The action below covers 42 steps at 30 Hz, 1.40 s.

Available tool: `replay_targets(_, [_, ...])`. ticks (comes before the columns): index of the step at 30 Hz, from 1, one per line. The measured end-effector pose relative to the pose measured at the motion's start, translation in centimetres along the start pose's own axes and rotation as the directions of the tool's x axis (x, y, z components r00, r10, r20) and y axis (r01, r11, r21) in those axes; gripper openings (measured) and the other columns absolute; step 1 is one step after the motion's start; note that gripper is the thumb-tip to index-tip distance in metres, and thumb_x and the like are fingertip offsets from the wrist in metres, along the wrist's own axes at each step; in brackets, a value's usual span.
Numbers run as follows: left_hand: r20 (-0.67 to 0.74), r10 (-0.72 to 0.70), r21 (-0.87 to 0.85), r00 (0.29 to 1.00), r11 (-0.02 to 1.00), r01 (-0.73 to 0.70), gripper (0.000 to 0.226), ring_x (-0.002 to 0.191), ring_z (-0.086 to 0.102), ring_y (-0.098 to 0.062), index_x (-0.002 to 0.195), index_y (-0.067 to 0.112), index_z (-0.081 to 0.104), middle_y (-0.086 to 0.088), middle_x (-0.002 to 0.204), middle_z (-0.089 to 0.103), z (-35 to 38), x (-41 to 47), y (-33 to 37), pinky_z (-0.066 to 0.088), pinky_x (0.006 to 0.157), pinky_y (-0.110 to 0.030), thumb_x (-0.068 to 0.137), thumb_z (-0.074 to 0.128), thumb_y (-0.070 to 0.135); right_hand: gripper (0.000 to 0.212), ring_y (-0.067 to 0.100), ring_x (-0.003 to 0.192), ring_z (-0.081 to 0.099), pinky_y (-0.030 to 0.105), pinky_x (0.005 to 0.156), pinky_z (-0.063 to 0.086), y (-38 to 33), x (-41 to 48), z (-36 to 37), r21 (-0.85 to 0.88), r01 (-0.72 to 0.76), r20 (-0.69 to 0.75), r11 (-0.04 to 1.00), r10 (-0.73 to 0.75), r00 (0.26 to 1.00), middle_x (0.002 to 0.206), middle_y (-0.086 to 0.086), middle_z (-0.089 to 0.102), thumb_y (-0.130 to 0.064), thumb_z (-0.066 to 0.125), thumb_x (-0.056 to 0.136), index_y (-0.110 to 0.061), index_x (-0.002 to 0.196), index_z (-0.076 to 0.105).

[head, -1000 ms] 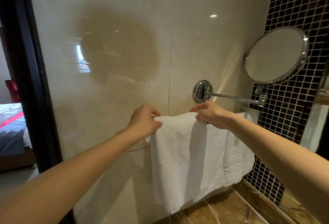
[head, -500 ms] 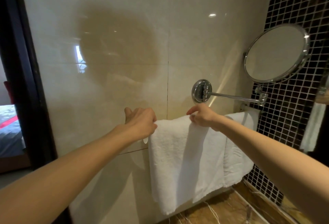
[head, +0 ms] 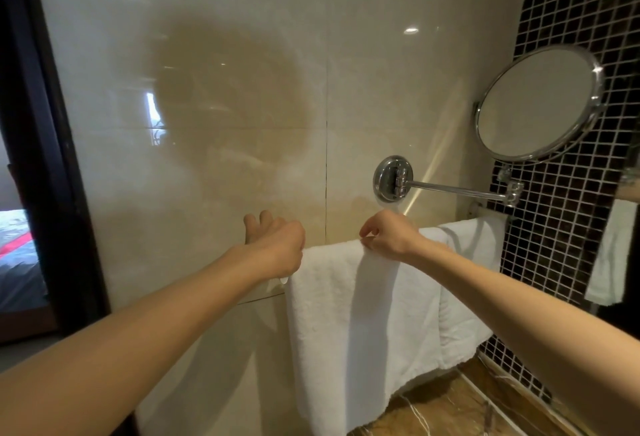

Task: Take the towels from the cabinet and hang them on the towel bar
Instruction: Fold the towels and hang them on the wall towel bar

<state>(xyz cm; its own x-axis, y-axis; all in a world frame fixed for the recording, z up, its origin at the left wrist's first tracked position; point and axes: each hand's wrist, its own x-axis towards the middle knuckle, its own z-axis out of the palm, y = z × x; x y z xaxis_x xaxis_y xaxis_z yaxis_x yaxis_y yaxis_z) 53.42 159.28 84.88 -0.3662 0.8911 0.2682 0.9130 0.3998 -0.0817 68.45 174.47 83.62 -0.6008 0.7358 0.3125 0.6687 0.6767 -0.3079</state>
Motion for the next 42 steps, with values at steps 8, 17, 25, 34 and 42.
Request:
replay_targets(8, [-0.074,0.221,0.108,0.973,0.971,-0.212,0.041,0.105,0.051,-0.032,0.103,0.016,0.057,-0.007,0.114,0.057,1.1,-0.8,2.1,0.039,0.092,-0.040,0.091,0.046,0.054,0.040,0.026,0.127,0.046,0.041,0.106,0.032,-0.9,-1.6,0.8,-0.199,0.359,0.104,0.912,-0.345,0.933,0.140,0.005,0.051,-0.026,0.041,0.097,-0.018,0.135,0.050])
replay_targets(17, [-0.087,0.206,0.167,0.975,0.968,-0.190,0.025,0.110,0.056,-0.029,0.109,0.016,0.057,-0.007,0.117,0.060,2.1,-0.4,2.8,0.032,0.084,-0.039,0.098,0.045,0.035,0.031,0.033,0.098,0.058,0.041,0.085,0.045,0.3,-1.8,2.3,-0.187,0.397,0.070,0.899,-0.391,0.918,0.108,0.010,0.065,-0.028,0.037,0.100,-0.019,0.122,0.057])
replay_targets(25, [-0.005,0.185,0.091,0.983,0.979,-0.184,0.025,0.109,0.056,-0.031,0.105,0.018,0.056,-0.007,0.116,0.062,2.1,0.5,2.6,0.030,0.078,-0.040,0.099,0.041,0.036,0.032,0.034,0.107,0.056,0.041,0.091,0.043,0.2,-1.2,2.6,-0.140,0.353,0.089,0.925,-0.343,0.935,0.116,0.011,0.064,-0.023,0.036,0.099,-0.018,0.124,0.057])
replay_targets(34, [-0.282,0.228,0.125,0.932,0.972,-0.200,0.034,0.115,0.048,-0.027,0.114,0.015,0.060,-0.006,0.119,0.057,3.2,-1.4,2.6,0.033,0.090,-0.042,0.096,0.037,0.033,0.040,0.025,0.124,0.048,0.036,0.106,0.024,-2.8,-1.9,2.2,-0.159,0.436,0.106,0.886,-0.423,0.900,0.135,0.008,0.055,-0.020,0.037,0.098,-0.015,0.137,0.046])
replay_targets(42, [-0.556,0.246,-0.125,0.794,0.919,-0.373,0.035,0.084,0.058,-0.024,0.094,0.012,0.069,-0.003,0.093,0.062,7.6,-5.3,1.0,0.043,0.074,-0.033,0.077,0.045,0.031,0.022,0.028,0.095,0.058,0.034,0.078,0.041,-4.1,-2.6,2.5,-0.135,0.471,0.072,0.872,-0.465,0.882,0.103,0.007,0.067,-0.025,0.050,0.095,-0.011,0.109,0.061])
